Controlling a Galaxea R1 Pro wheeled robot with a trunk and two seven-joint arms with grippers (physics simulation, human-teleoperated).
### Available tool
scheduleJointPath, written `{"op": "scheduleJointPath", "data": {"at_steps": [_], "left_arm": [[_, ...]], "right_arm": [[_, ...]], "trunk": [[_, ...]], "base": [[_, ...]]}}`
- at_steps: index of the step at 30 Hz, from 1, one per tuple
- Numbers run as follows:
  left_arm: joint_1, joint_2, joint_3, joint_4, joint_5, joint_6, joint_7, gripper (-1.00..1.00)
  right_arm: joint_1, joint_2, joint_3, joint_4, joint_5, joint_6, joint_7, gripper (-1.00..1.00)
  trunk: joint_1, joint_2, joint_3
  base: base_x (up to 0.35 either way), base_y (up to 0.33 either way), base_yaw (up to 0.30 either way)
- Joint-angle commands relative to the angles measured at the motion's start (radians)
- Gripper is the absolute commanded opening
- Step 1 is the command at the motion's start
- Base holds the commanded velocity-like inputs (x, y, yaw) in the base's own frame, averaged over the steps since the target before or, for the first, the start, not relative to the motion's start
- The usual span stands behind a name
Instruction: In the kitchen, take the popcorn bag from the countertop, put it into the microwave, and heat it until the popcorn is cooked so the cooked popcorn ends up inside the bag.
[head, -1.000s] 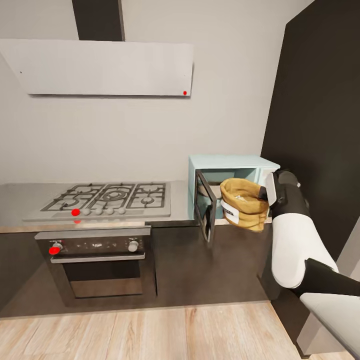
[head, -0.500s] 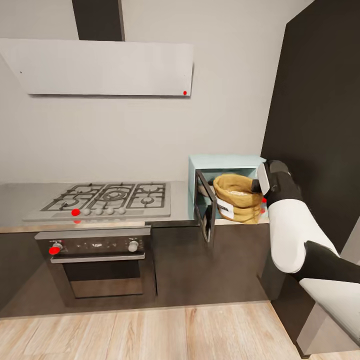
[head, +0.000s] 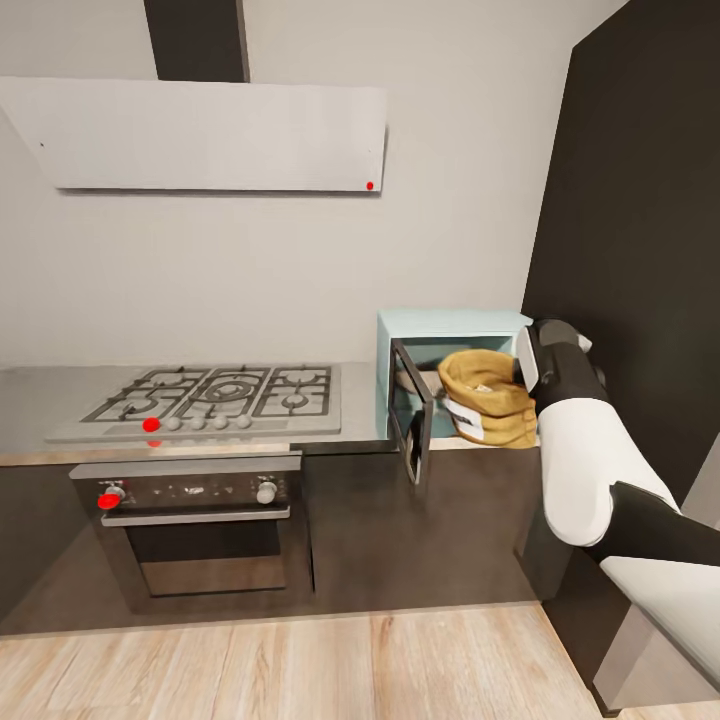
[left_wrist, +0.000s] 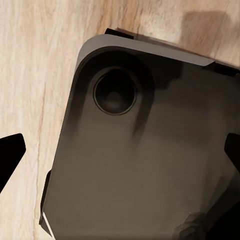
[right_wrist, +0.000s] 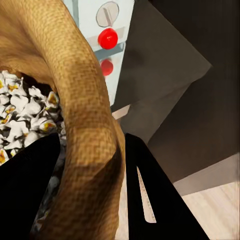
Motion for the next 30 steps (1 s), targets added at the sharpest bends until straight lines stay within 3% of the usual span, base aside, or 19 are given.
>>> {"op": "scheduleJointPath", "data": {"at_steps": [1, 11, 19, 24, 30], "left_arm": [[0.001, 0.0, 0.002, -0.002, 0.002, -0.001, 0.003, 1.0], [0.001, 0.0, 0.001, -0.002, 0.002, 0.001, 0.0, 1.0], [0.001, 0.0, 0.002, -0.002, 0.002, 0.001, -0.001, 1.0], [0.001, 0.0, 0.002, -0.002, 0.002, 0.001, -0.001, 1.0], [0.001, 0.0, 0.002, -0.002, 0.002, 0.001, 0.001, 1.0]], "right_arm": [[-0.001, 0.001, -0.005, -0.001, 0.008, 0.002, -0.001, -1.0], [-0.001, 0.003, -0.008, -0.002, 0.015, 0.002, 0.0, -1.0], [-0.001, 0.007, -0.016, 0.004, 0.006, 0.002, 0.006, -1.0], [-0.001, 0.003, -0.017, 0.004, -0.06, 0.002, 0.016, -1.0], [-0.001, -0.002, -0.016, 0.004, -0.064, 0.002, 0.012, -1.0]], "trunk": [[0.0, -0.001, -0.001], [0.0, -0.001, -0.001], [0.0, -0.001, -0.001], [0.0, -0.001, -0.001], [0.0, -0.001, -0.001]], "base": [[0.0, 0.0, 0.0], [0.209, 0.0, 0.0], [0.013, 0.0, 0.0], [0.0, 0.0, 0.0], [0.0, 0.0, 0.0]]}}
